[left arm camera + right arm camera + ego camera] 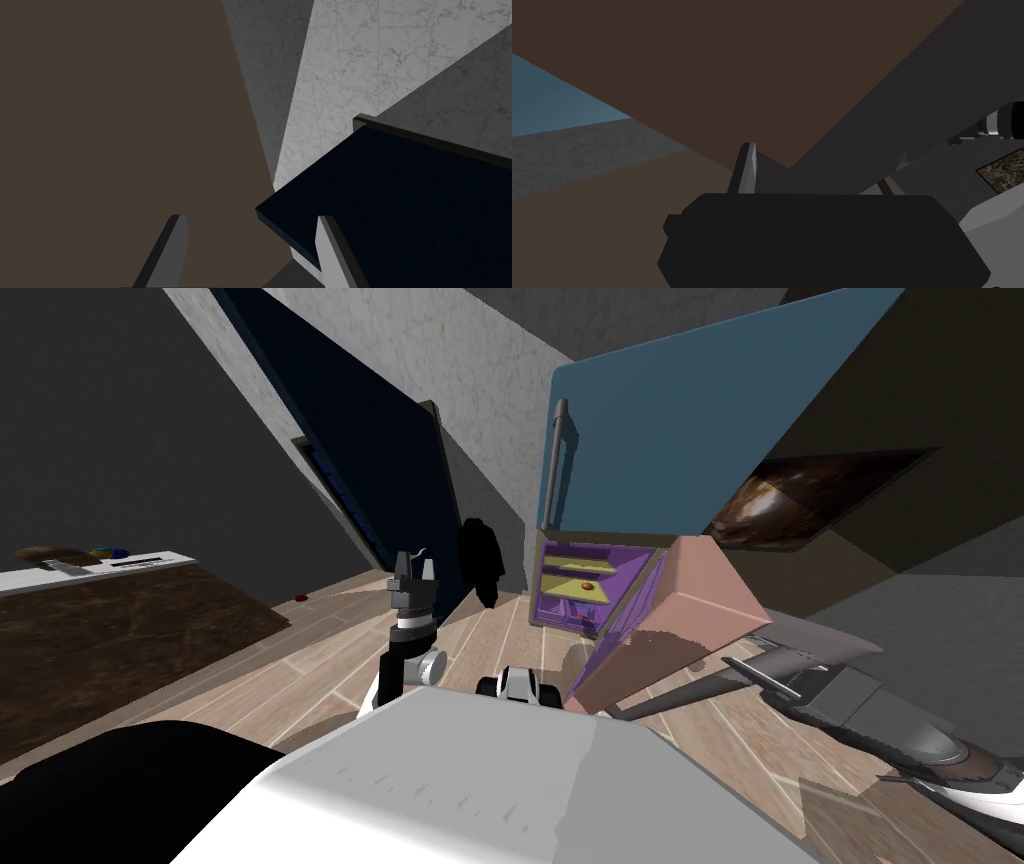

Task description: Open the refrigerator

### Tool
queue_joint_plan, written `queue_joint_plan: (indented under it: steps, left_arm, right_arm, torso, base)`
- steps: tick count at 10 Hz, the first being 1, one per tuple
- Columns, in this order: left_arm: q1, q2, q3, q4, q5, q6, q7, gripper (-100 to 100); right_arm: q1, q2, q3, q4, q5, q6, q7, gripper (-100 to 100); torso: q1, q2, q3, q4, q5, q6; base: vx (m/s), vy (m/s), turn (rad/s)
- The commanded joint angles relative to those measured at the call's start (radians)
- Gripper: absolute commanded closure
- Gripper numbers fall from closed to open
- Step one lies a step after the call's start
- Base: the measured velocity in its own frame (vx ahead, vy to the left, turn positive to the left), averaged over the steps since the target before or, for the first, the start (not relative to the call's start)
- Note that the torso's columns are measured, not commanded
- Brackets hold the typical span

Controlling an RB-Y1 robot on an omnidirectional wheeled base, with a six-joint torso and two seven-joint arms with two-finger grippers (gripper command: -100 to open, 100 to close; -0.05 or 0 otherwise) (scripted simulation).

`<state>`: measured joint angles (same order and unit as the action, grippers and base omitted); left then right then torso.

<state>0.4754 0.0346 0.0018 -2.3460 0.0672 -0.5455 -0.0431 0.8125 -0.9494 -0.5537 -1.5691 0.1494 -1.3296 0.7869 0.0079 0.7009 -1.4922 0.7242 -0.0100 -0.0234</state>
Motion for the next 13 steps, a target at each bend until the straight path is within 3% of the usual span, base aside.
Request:
queue_joint_plan:
  steps: [1,3,4,9,10,11,12,13]
  left_arm:
    - [0.000,0.000,0.000,0.000,0.000,0.000,0.000,0]
    - [0.000,0.000,0.000,0.000,0.000,0.000,0.000,0]
    - [0.000,0.000,0.000,0.000,0.000,0.000,0.000,0]
    - [0.000,0.000,0.000,0.000,0.000,0.000,0.000,0]
    - [0.000,0.000,0.000,0.000,0.000,0.000,0.000,0]
    - [0.000,0.000,0.000,0.000,0.000,0.000,0.000,0]
    - [0.000,0.000,0.000,0.000,0.000,0.000,0.000,0]
    - [0.000,0.000,0.000,0.000,0.000,0.000,0.000,0]
  right_arm:
    - [-0.062,-0.072,0.070,0.015,-0.037,0.024,0.039,100]
    - [-0.104,-0.095,0.115,0.015,-0.037,0.024,0.039,100]
    - [-0.104,-0.095,0.137,0.015,-0.037,0.024,0.039,100]
    - [-0.104,-0.095,0.137,0.015,-0.037,0.024,0.039,100]
    - [-0.069,-0.134,0.095,0.026,-0.039,0.014,0.032,100]
    - [-0.055,-0.153,0.089,0.022,-0.033,0.009,0.031,100]
    - [-0.057,-0.161,0.054,0.040,-0.064,0.024,0.003,-100]
    - [-0.057,-0.178,0.039,0.040,-0.076,0.030,-0.016,-100]
  torso:
    - [-0.002,0.003,-0.001,0.002,0.003,-0.005]
    - [0.009,-0.003,-0.004,-0.001,0.005,-0.008]
    - [0.012,-0.009,-0.005,-0.003,0.003,-0.010]
    - [0.017,-0.010,-0.006,-0.007,0.000,-0.014]
    - [0.018,-0.011,-0.005,-0.008,-0.001,-0.014]
    - [0.014,-0.005,-0.005,-0.005,0.003,-0.011]
    - [0.013,0.002,-0.001,-0.002,0.005,-0.008]
    - [0.013,0.009,-0.001,0.004,0.013,0.001]
  base:
    - [-0.119,-0.135,-0.097]
    - [-0.069,-0.079,0.000]
    - [-0.003,-0.001,0.024]
    - [0.009,0.010,0.000]
    - [-0.056,-0.078,-0.108]
    - [-0.114,-0.156,-0.102]
    - [-0.103,-0.097,-0.144]
    - [-0.047,0.003,-0.111]
